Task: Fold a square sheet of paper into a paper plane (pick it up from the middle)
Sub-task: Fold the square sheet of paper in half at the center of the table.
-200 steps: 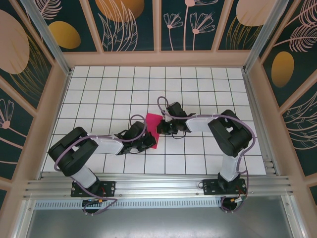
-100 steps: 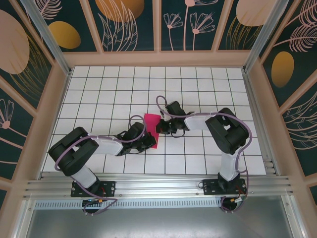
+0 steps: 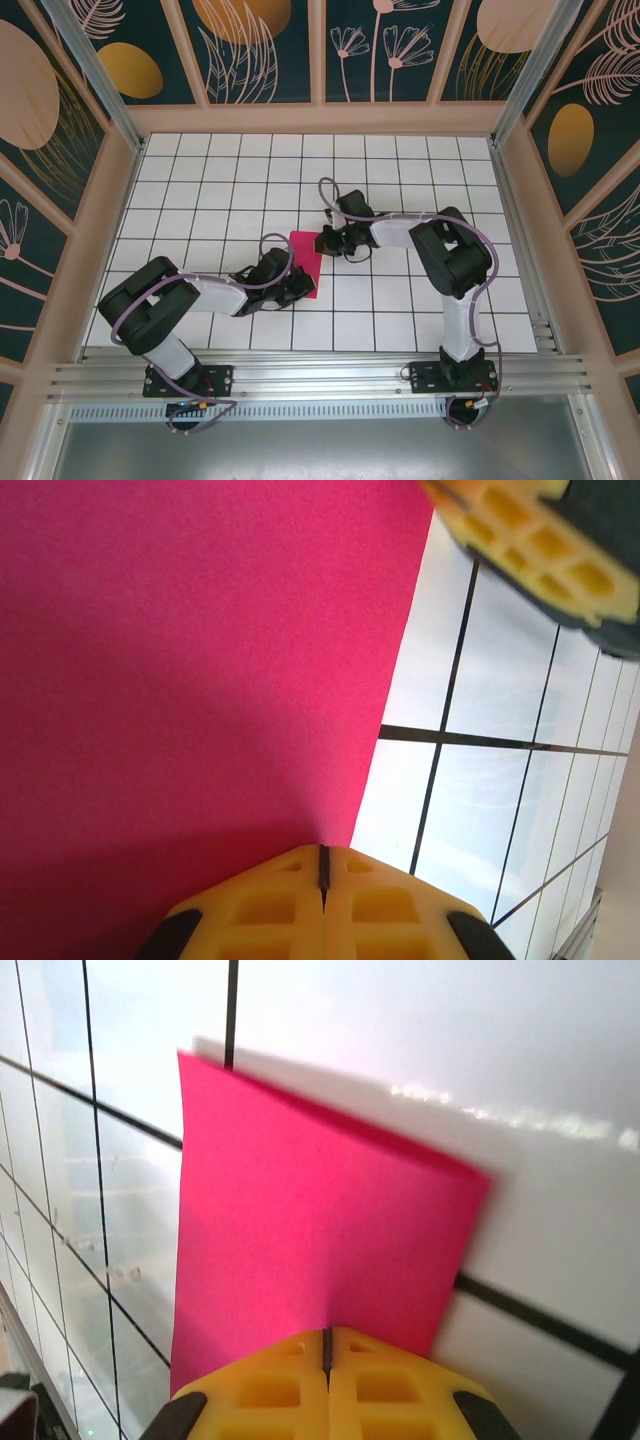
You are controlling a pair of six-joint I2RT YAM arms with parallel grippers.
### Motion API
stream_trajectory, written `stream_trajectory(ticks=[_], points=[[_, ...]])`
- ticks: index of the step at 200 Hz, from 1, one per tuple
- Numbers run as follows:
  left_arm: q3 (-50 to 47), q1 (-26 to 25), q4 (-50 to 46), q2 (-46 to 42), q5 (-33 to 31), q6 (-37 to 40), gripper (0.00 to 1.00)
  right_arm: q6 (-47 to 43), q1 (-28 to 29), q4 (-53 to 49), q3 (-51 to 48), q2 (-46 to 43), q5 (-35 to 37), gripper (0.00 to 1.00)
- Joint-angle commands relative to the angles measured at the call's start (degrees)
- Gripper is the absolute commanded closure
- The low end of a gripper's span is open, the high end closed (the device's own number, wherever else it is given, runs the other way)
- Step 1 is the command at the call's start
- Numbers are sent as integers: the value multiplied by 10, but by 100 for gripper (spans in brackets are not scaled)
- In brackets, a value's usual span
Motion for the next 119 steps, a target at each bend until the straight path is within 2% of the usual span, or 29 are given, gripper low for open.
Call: stream_trajectory(ticks=[1, 7, 54, 119], points=[[-25, -9, -59, 21, 5, -12, 96, -16, -18, 2, 28, 27, 52, 95], [-26, -9, -58, 22, 6, -12, 96, -18, -36, -1, 35, 30, 54, 95], [-30, -10, -54, 18, 6, -14, 96, -29, -55, -16, 68, 55, 65, 95], [-14, -10, -59, 4, 3, 3, 95, -34, -58, -39, 119, 39, 114, 95]])
